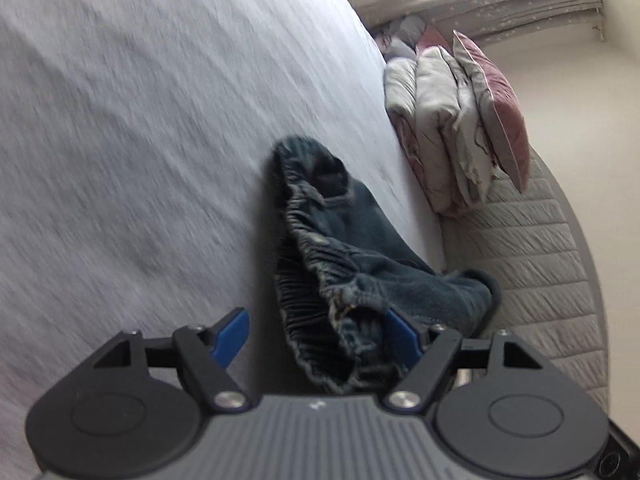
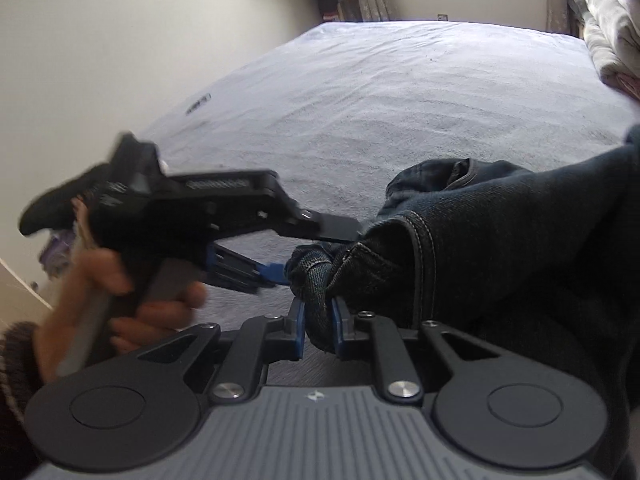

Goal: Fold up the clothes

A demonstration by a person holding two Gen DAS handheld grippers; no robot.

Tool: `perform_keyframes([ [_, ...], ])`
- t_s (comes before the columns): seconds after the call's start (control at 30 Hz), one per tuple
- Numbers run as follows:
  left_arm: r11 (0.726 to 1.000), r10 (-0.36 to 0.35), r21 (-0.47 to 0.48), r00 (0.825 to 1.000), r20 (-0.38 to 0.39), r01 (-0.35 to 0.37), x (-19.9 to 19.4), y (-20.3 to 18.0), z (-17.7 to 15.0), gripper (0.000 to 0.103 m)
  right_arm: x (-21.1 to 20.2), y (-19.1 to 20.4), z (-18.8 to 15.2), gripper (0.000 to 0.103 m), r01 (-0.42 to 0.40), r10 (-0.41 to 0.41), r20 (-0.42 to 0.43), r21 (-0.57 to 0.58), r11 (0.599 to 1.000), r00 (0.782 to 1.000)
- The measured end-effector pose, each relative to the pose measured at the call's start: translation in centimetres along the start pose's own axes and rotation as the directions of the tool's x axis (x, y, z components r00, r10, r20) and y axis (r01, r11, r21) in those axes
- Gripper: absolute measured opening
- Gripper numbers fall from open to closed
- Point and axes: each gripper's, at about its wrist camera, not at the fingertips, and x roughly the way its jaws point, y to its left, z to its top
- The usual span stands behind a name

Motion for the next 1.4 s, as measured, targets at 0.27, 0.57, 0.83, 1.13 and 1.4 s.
perform_keyframes([
  [0.27, 0.999, -0.044, -0.027, 0.999, -0.033, 0.043, 1.4, -0.1, -1.0, 0.068, -0.9, -0.6, -0.4, 0.021, 0.068, -0.068, -0.038, 0.004, 0.998, 0.997],
  [0.57, 1.0, 0.015, -0.006, 1.0, -0.012, -0.015, 1.4, -0.2, -1.8, 0.069, -3.2, -1.3, 3.3, 0.037, 0.178, -0.18, -0.022, -0.052, 0.983, 0.983],
  [0.83, 0.997, 0.056, 0.047, 0.998, -0.002, -0.056, 1.6, -0.6, -2.6, 0.069, 2.8, -1.3, 9.1, 0.044, 0.14, -0.146, -0.043, -0.109, 0.984, 0.988],
  [1.13, 0.998, 0.053, 0.036, 0.998, -0.02, -0.053, 2.1, -0.4, -2.5, 0.069, 11.8, -4.3, 13.3, 0.044, 0.122, -0.119, -0.127, 0.022, 0.992, 0.985],
  [1.4, 0.999, 0.046, 0.01, 0.998, -0.038, -0.045, 2.1, 0.0, -2.1, 0.069, 16.6, -10.2, 12.6, 0.044, 0.214, -0.161, -0.188, 0.307, 0.927, 0.969],
])
